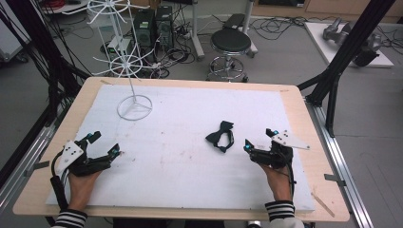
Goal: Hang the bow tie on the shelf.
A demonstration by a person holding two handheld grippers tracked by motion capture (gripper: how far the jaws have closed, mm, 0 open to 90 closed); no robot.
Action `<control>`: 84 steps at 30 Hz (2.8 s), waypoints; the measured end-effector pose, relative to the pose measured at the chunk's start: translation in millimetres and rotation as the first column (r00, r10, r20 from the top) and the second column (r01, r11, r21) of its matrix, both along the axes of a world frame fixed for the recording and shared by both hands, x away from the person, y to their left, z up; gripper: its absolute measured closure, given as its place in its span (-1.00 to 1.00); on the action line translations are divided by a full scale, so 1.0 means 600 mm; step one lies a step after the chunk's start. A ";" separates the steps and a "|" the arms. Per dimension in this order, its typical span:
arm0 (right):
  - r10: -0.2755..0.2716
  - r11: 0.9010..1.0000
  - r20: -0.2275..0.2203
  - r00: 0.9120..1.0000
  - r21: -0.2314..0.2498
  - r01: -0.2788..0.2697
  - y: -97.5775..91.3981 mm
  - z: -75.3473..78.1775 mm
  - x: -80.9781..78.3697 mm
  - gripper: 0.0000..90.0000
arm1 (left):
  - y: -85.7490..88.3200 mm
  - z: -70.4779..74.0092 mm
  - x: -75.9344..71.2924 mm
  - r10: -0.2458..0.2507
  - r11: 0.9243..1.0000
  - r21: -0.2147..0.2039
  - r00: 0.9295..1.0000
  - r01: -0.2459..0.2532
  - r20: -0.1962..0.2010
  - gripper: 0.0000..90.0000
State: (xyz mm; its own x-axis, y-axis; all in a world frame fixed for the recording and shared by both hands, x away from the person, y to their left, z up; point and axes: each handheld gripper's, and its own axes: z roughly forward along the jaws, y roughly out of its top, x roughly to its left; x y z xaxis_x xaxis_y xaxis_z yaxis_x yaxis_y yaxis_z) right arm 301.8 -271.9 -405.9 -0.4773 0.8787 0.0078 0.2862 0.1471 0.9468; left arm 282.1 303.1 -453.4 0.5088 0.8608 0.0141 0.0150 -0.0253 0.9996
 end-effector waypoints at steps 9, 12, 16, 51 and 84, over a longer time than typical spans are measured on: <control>0.042 0.997 -0.106 0.993 -0.059 -0.048 0.030 0.014 0.039 -0.79 | 0.000 0.000 0.000 0.001 1.000 0.000 1.000 -0.001 0.000 -0.69; 0.040 0.996 -0.128 0.991 -0.071 -0.049 0.038 0.018 0.049 -0.79 | 0.000 0.000 0.000 0.001 1.000 -0.001 1.000 -0.001 0.000 -0.69; 0.043 0.995 -0.152 0.987 -0.085 -0.057 0.046 0.023 0.061 -0.79 | 0.000 0.000 0.000 0.001 1.000 -0.003 1.000 -0.001 -0.001 -0.69; -0.008 0.925 -0.440 0.898 -0.344 -0.160 0.130 0.007 0.156 -0.58 | 0.000 0.000 0.000 0.001 1.000 0.005 1.000 -0.001 -0.003 -0.69; -0.043 0.895 -0.574 0.818 -0.386 -0.224 0.146 -0.011 0.184 0.13 | 0.000 0.000 0.000 0.004 1.000 -0.002 1.000 -0.004 -0.002 -0.69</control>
